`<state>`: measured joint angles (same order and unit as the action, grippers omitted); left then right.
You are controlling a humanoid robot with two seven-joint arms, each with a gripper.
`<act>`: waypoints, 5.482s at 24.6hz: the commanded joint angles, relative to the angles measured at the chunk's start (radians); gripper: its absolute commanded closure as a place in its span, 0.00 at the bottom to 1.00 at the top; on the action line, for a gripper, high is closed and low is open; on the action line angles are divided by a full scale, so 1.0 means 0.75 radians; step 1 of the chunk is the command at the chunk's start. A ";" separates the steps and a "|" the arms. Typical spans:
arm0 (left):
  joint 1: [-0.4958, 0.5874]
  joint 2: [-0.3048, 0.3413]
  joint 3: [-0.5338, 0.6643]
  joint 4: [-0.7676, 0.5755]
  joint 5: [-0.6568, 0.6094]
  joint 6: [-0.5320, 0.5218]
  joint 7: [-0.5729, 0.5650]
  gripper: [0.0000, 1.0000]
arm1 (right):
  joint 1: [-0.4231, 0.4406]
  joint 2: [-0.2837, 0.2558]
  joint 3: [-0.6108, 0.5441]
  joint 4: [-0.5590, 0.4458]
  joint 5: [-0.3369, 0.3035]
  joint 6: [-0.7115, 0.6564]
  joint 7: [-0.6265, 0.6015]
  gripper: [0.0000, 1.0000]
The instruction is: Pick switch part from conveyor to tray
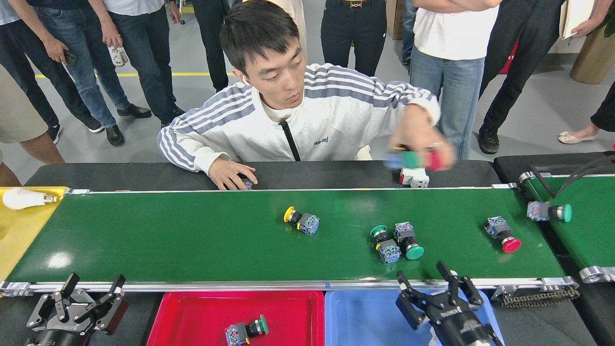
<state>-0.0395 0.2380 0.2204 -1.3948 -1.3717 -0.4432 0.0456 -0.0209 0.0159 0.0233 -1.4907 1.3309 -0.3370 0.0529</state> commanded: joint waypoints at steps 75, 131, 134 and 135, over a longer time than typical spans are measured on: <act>0.231 -0.096 -0.286 -0.280 -0.002 -0.416 -0.102 0.00 | -0.138 0.081 0.151 0.118 0.183 0.566 0.001 0.00; -0.287 -0.379 -0.406 0.166 -0.212 0.233 -0.208 0.01 | -0.113 0.071 0.180 0.151 0.158 0.545 -0.056 0.00; -0.330 -0.379 -0.408 0.211 -0.214 0.247 -0.208 0.01 | -0.287 0.081 0.255 0.345 0.146 0.676 -0.042 0.00; -0.342 -0.381 -0.408 0.226 -0.214 0.255 -0.208 0.01 | -0.316 0.085 0.272 0.386 0.142 0.682 -0.042 0.02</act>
<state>-0.2737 -0.0422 -0.0843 -1.2246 -1.5293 -0.2627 -0.1134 -0.2335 0.0713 0.2158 -1.2174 1.4415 0.1312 0.0161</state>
